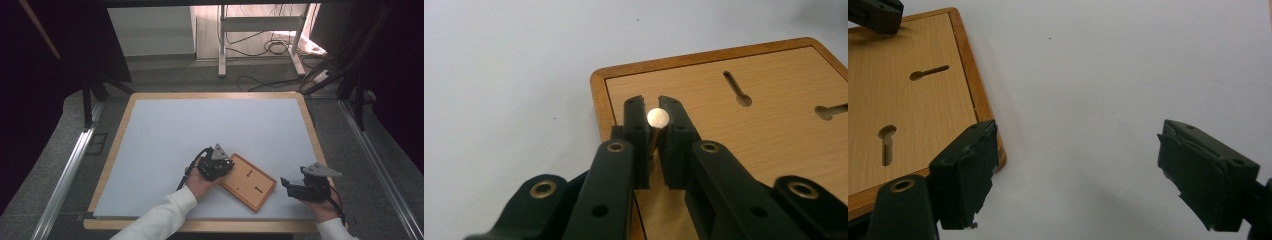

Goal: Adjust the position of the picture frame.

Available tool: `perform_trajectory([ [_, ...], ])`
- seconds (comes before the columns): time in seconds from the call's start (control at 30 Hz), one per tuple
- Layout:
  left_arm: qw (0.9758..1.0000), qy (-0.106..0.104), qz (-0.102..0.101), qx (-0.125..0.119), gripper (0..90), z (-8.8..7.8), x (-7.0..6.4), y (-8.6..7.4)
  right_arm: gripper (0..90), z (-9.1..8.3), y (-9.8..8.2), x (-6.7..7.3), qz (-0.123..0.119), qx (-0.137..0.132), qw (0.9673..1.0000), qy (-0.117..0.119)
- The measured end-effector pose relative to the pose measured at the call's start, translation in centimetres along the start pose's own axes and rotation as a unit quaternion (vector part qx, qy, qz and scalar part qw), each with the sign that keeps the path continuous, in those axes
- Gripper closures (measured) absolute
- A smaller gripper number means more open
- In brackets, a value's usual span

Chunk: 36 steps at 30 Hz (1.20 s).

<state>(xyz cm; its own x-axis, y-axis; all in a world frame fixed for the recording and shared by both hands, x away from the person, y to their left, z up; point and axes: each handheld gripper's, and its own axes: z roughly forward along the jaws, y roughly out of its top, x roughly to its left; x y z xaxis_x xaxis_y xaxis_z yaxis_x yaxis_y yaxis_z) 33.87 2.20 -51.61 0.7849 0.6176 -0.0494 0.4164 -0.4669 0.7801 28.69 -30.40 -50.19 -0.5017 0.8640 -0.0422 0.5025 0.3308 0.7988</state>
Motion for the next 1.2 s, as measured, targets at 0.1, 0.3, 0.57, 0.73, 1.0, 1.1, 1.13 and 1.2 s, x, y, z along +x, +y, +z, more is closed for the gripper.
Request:
perform_trajectory([
  [0.1, 1.0, -0.001, -0.001, 0.001, 84.0, -0.1, 0.1, 0.0, 17.0, -0.1, 0.0, 0.0, 0.001, -0.001, 1.0, -0.001],
  [0.3, 0.9999, 0.001, -0.012, 0.001, 84.0, -1.2, 0.8, 0.1, 17.1, -0.1, 0.0, 0.0, 0.001, -0.003, 1.0, 0.0],
  [0.57, 0.9997, 0.002, -0.022, -0.011, 84.1, -2.9, 1.8, 0.2, 17.1, -0.1, 0.1, 0.0, 0.001, -0.002, 1.0, -0.001],
  [0.73, 0.9993, -0.009, -0.034, 0.011, 83.7, -4.0, 3.3, -0.8, 17.1, -0.1, 0.0, 0.1, 0.002, -0.002, 1.0, 0.0],
  [1.0, 0.9988, 0.024, -0.041, 0.01, 83.6, -5.9, 5.9, -3.1, 17.0, 0.0, 0.0, 0.1, 0.001, 0.0, 1.0, 0.001],
  [1.1, 0.9983, 0.035, -0.045, -0.002, 83.6, -7.3, 7.0, -4.1, 17.0, 0.1, 0.0, 0.2, 0.001, 0.002, 1.0, 0.002],
  [1.13, 0.9983, 0.035, -0.045, -0.002, 83.7, -7.3, 7.0, -4.1, 17.0, 0.1, 0.0, 0.2, 0.001, 0.002, 1.0, 0.002],
  [1.2, 0.9979, 0.037, -0.053, -0.001, 83.6, -7.6, 7.6, -4.7, 17.0, 0.2, 0.0, 0.2, 0.001, 0.003, 1.0, 0.002],
])
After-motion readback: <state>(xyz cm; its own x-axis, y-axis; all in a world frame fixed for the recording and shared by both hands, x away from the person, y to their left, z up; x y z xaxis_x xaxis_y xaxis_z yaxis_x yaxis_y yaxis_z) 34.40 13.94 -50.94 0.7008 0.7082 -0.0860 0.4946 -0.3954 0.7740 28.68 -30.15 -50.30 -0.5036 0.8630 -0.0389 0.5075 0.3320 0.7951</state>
